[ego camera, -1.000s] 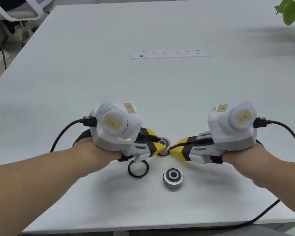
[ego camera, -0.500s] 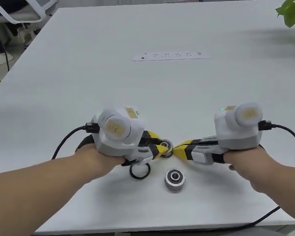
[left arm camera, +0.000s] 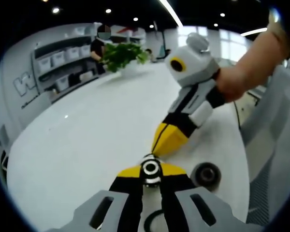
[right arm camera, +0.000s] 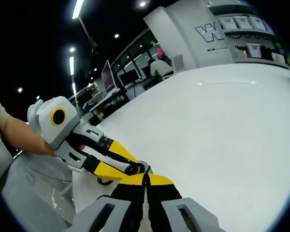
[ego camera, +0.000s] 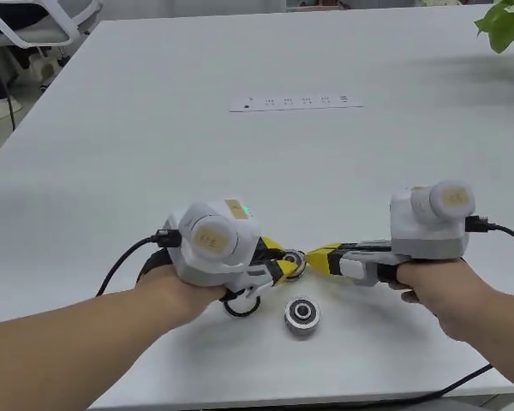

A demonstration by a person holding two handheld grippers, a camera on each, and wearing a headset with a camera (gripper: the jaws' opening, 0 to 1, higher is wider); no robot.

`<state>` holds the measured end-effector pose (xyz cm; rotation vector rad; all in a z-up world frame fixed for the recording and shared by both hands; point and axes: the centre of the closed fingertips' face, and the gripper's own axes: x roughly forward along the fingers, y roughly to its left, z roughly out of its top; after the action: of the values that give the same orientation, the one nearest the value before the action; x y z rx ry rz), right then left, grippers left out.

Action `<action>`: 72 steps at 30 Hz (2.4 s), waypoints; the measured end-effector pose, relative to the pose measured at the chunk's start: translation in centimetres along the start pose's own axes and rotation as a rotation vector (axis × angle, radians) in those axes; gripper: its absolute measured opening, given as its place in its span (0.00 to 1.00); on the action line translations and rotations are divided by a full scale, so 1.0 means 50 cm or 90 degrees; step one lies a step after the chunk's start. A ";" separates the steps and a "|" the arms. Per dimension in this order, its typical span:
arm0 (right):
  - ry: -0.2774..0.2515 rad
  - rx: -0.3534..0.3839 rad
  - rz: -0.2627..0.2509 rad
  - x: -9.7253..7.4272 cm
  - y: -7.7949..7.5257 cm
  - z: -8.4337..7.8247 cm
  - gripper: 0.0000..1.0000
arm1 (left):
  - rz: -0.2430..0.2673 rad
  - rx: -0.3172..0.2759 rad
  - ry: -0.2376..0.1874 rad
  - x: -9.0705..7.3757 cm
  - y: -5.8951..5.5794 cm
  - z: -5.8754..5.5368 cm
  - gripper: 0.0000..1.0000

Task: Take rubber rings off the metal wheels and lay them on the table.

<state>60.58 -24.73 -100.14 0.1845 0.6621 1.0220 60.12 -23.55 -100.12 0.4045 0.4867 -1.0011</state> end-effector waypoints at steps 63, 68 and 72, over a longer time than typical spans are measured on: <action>-0.030 0.032 0.046 -0.019 0.069 0.052 0.00 | -0.035 -0.022 -0.052 -0.140 -0.002 0.051 0.47; -0.024 0.025 0.061 -0.015 0.091 0.056 0.00 | -0.038 -0.033 -0.070 -0.179 -0.010 0.057 0.54; -0.021 0.026 0.071 -0.009 0.104 0.058 0.00 | -0.041 -0.038 -0.084 -0.211 -0.020 0.060 0.60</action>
<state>58.33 -21.93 -95.38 0.2759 0.6480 1.1102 55.12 -18.30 -91.84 0.2692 0.4120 -1.0649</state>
